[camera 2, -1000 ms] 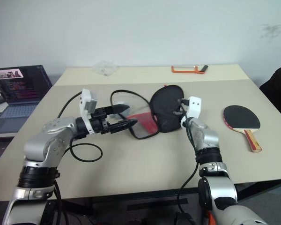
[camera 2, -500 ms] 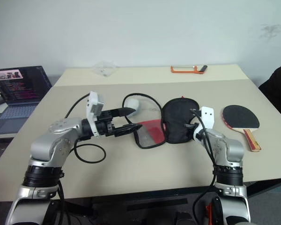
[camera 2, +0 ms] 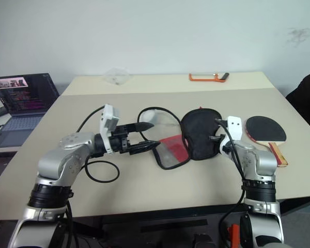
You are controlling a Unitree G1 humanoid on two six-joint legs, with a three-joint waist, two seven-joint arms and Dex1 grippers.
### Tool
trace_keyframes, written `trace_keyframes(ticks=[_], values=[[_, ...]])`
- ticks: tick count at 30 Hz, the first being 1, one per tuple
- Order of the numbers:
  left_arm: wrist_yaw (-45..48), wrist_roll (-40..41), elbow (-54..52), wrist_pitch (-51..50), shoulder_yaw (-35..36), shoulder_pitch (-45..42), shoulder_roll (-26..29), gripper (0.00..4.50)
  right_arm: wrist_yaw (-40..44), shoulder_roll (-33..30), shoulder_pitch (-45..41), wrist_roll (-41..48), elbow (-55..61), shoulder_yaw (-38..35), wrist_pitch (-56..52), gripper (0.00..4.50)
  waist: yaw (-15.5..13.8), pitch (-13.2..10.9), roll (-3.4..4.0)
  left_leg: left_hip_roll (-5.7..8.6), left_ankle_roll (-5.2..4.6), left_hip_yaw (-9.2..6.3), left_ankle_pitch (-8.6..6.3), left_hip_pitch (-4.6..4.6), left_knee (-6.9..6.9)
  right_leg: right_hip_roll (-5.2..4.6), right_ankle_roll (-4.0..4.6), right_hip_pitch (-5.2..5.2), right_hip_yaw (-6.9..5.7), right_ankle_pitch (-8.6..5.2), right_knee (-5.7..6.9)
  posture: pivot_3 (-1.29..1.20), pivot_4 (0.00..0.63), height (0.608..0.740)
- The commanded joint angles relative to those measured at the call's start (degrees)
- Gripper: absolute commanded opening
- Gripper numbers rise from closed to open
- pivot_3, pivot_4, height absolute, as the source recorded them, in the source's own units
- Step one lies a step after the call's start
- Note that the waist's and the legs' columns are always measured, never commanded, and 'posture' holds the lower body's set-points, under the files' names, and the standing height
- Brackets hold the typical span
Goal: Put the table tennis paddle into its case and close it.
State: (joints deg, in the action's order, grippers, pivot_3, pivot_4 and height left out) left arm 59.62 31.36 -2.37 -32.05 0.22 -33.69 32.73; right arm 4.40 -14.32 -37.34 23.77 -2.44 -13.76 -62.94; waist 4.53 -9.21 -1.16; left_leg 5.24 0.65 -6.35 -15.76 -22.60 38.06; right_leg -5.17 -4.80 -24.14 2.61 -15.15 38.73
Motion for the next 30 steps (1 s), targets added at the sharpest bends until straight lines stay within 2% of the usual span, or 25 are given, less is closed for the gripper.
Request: trace_keyframes(ticks=[1,6,8,13,17,21,23,26,30], values=[[0.4,0.2,-2.2,0.9,0.3,-0.3,0.3,4.50,-1.7,0.5,-1.1,-0.2,0.5,-2.3,0.2,0.48,0.0,0.0,0.00,0.00,0.00,0.00,0.00,0.00,0.00,0.00,0.00,0.00,0.00,0.00,0.00,0.00,0.150,0.740],[0.4,0.1,-2.3,0.9,0.2,-0.3,0.3,4.50,-0.1,-1.9,1.0,-0.8,4.7,-0.2,0.3,1.96,-0.1,0.0,0.00,0.00,0.00,-0.01,0.00,0.00,0.00,0.00,0.00,0.00,0.00,0.00,0.00,0.00,0.150,0.740],[0.3,0.1,-2.5,0.9,0.2,-0.1,0.3,4.50,3.1,-6.8,2.5,-4.0,6.7,4.3,4.6,2.67,-0.4,0.0,0.00,0.01,0.00,0.00,0.00,-0.01,0.00,0.00,0.00,0.00,0.00,0.00,-0.03,0.00,0.150,0.740],[-0.4,1.2,-4.3,0.4,0.8,0.2,-0.3,4.50,12.3,-14.6,5.3,-1.4,11.8,5.6,4.9,4.41,-1.1,0.0,0.00,0.00,-0.03,0.01,-0.02,-0.02,-0.01,0.01,0.00,0.02,-0.02,0.00,-0.10,0.00,0.150,0.740],[-0.7,1.1,-4.6,0.6,0.3,-0.8,-1.3,4.50,17.8,-18.3,7.3,2.6,16.2,2.7,2.8,4.47,-1.3,0.0,-0.01,-0.02,-0.09,0.01,-0.05,-0.01,-0.01,0.01,0.00,0.05,-0.03,0.00,-0.10,0.00,0.150,0.740],[3.0,-5.8,-5.4,5.4,-7.7,-1.2,-0.4,4.50,15.5,-24.0,9.5,-1.9,10.0,-3.8,8.0,4.47,-2.6,0.0,-0.02,0.06,-0.12,0.01,-0.06,-0.01,0.05,-0.03,-0.01,0.11,-0.03,0.00,-0.13,0.00,0.150,0.740],[3.8,-6.5,-5.1,7.0,-9.8,-1.6,-1.8,4.50,14.6,-26.7,10.8,-4.0,5.3,-6.1,10.8,4.47,-3.2,0.0,-0.02,0.06,-0.11,0.01,-0.05,-0.01,0.04,-0.03,-0.01,0.13,-0.07,0.00,-0.17,0.00,0.150,0.740],[3.8,-6.0,-4.3,7.5,-10.6,-3.1,-4.8,4.50,14.4,-27.4,11.4,-3.5,0.2,-10.0,10.9,4.47,-3.3,0.0,-0.03,0.02,-0.04,0.03,0.00,-0.04,0.03,-0.02,0.00,0.13,-0.08,0.00,-0.20,0.00,0.150,0.740],[2.7,-5.3,-3.4,6.8,-10.0,-4.8,-7.4,4.50,13.6,-27.5,12.0,-4.3,-3.5,-11.3,12.1,4.47,-2.6,0.0,0.00,-0.01,-0.11,0.16,-0.01,-0.03,0.03,-0.02,0.00,0.12,0.01,0.00,-0.15,0.00,0.150,0.740]])
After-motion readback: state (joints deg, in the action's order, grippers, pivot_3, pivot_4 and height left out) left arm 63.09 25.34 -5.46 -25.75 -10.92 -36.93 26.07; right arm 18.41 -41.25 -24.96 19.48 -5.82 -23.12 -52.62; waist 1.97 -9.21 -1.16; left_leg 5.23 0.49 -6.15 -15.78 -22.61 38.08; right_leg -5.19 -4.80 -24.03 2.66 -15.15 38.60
